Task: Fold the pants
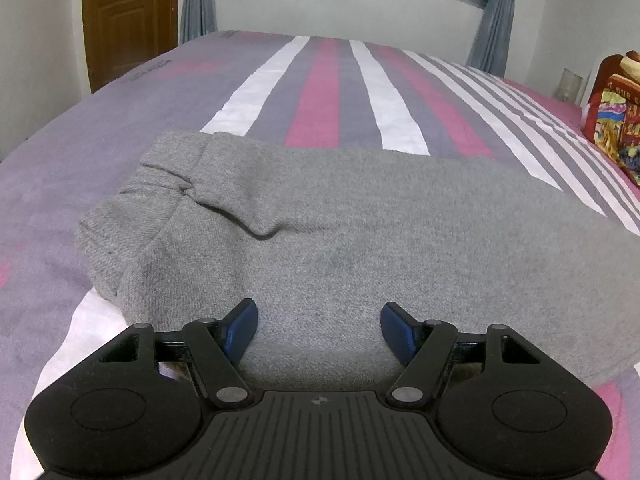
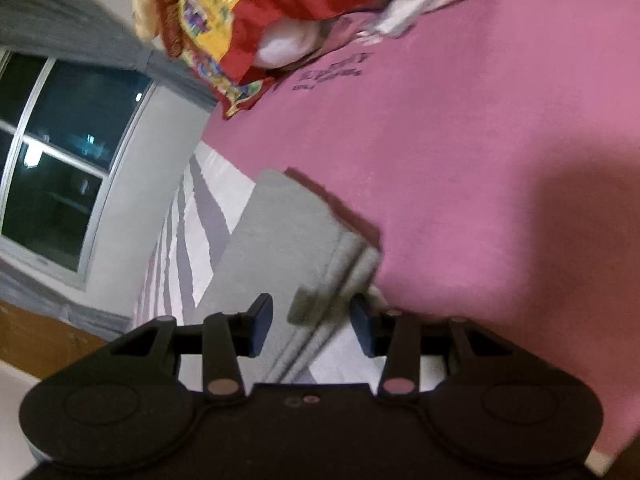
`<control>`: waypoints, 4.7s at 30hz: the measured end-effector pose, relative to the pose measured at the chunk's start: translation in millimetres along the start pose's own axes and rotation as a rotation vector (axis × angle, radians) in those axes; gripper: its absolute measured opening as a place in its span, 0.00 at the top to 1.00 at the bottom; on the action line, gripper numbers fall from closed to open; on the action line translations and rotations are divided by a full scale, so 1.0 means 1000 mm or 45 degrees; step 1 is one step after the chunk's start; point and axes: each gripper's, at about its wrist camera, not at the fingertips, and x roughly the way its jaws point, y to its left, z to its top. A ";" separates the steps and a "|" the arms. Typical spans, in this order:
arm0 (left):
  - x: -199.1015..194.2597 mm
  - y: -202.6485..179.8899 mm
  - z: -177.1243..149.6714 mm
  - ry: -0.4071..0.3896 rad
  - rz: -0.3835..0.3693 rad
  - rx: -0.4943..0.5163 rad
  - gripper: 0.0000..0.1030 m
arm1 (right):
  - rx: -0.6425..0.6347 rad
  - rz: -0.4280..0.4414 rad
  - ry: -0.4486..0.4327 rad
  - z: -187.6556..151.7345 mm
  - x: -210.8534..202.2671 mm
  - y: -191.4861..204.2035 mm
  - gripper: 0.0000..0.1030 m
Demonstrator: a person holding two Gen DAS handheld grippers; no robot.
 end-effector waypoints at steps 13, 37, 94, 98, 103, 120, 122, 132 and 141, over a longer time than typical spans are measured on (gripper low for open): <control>-0.022 0.010 0.008 -0.054 0.053 -0.028 0.32 | -0.156 -0.108 0.042 0.005 0.011 0.018 0.90; -0.011 0.119 -0.020 0.050 0.072 -0.458 0.28 | -0.021 -0.104 0.078 0.012 0.020 0.006 0.89; -0.022 0.129 -0.035 0.030 -0.061 -0.354 0.26 | -1.686 0.263 0.369 -0.361 0.090 0.307 0.85; -0.022 0.129 -0.034 0.033 -0.058 -0.355 0.26 | -1.729 0.267 0.392 -0.365 0.090 0.306 0.84; -0.022 0.128 -0.034 0.035 -0.054 -0.356 0.26 | -1.788 0.283 0.421 -0.373 0.089 0.305 0.71; -0.063 0.084 -0.021 -0.109 -0.077 -0.367 0.27 | -1.401 0.310 0.224 -0.262 0.025 0.255 0.64; -0.061 0.056 -0.015 -0.094 -0.223 -0.341 0.27 | -1.314 0.240 0.193 -0.240 0.024 0.238 0.64; 0.015 -0.069 -0.010 0.266 -0.780 -0.432 0.55 | -1.123 0.088 0.193 -0.206 0.024 0.195 0.63; 0.038 -0.097 -0.023 0.298 -0.884 -0.504 0.82 | -1.068 0.094 0.238 -0.194 0.035 0.189 0.61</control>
